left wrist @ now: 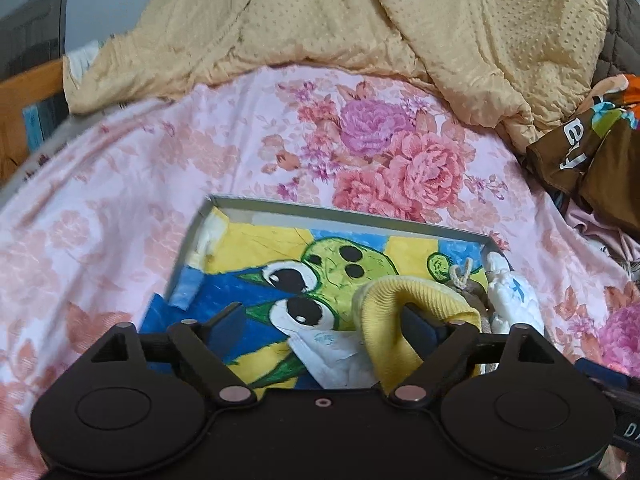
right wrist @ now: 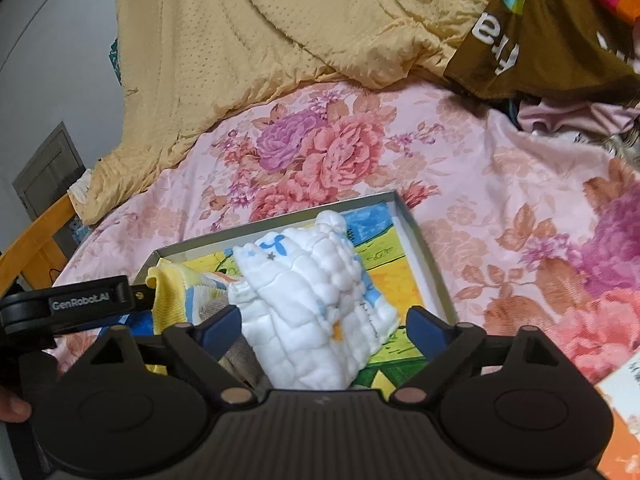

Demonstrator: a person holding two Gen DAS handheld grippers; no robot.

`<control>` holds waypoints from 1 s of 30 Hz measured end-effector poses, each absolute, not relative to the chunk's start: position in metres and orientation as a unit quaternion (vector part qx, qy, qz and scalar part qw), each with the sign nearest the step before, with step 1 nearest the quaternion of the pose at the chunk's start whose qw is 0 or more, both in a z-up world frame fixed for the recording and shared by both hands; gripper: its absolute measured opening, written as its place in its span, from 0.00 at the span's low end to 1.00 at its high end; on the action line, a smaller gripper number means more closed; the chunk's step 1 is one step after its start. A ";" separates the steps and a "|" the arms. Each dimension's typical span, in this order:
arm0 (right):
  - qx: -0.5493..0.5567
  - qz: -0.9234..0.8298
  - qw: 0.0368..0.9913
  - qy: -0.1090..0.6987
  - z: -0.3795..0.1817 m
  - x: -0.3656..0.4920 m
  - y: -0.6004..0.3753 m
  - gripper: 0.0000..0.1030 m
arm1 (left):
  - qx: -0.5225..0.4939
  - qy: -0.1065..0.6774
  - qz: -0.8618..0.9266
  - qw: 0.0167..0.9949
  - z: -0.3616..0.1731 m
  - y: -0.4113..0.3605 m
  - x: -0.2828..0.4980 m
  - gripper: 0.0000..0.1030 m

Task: Organize soft objects
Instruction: 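Lower both cloths into the tray, open both grippers and withdraw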

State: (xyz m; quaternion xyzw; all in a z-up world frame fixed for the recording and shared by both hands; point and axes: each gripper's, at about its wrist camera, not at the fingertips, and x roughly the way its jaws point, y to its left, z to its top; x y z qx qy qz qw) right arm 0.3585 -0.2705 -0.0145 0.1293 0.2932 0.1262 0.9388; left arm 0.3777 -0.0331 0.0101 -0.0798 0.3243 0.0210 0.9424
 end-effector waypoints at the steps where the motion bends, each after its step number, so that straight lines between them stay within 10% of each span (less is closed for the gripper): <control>1: 0.127 0.126 0.940 0.290 -0.013 0.356 -0.271 0.92 | -0.078 0.321 0.021 0.944 0.013 -0.032 0.375 0.86; 30: 0.066 0.126 0.983 0.114 0.055 0.200 -0.273 1.00 | -0.078 0.194 -0.019 0.978 0.074 -0.016 0.191 0.99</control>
